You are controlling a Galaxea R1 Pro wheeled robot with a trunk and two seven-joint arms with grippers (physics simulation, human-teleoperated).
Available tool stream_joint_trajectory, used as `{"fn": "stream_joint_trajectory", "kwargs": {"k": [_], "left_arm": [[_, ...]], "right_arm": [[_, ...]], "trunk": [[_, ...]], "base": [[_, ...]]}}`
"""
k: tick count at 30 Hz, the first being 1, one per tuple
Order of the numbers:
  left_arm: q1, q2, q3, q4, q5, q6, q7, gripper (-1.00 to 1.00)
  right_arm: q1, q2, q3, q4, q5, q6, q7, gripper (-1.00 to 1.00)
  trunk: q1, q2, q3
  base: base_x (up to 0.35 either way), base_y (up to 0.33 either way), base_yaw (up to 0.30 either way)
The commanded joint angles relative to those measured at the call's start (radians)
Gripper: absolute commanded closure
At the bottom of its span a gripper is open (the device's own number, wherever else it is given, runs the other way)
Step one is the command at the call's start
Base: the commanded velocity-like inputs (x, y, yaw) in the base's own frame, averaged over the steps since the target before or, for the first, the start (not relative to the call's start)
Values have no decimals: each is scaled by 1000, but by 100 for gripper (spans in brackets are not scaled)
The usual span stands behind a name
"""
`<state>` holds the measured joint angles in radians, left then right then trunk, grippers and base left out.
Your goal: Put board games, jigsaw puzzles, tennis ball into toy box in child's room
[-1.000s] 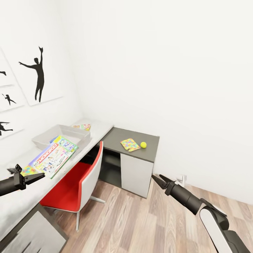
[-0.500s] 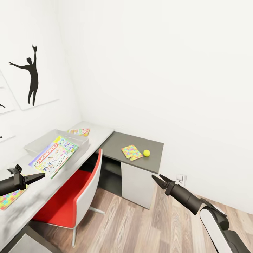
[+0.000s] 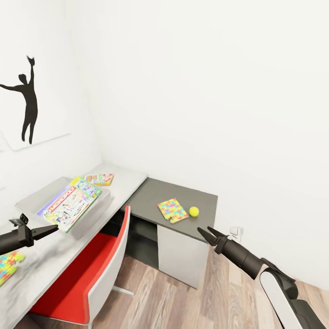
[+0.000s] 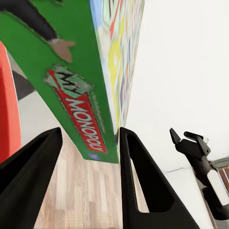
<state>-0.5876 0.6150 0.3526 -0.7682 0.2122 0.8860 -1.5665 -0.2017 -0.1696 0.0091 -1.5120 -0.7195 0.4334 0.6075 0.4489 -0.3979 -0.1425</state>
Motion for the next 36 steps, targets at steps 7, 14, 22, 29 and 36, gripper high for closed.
{"fn": "stream_joint_trajectory", "kwargs": {"k": [7,14,22,29,36], "left_arm": [[0,-1,0,0,0,10,-4,100],[0,-1,0,0,0,10,-4,100],[0,-1,0,0,1,10,-4,100],[0,-2,0,0,1,8,-4,100],[0,-3,0,0,0,7,-4,100]], "right_arm": [[-1,1,2,-1,-10,7,-2,-100],[-1,0,1,-1,-9,8,-1,-100],[-1,-1,-1,-2,-10,8,0,-100],[-1,-1,0,-2,-10,8,0,-100],[-1,-1,0,-2,-11,8,0,-100]], "trunk": [[1,-2,1],[1,-2,2],[1,-2,2],[1,-2,2],[1,-2,2]], "base": [[310,-50,197],[225,-131,111],[46,-16,8],[47,-1,0],[202,29,0]]}}
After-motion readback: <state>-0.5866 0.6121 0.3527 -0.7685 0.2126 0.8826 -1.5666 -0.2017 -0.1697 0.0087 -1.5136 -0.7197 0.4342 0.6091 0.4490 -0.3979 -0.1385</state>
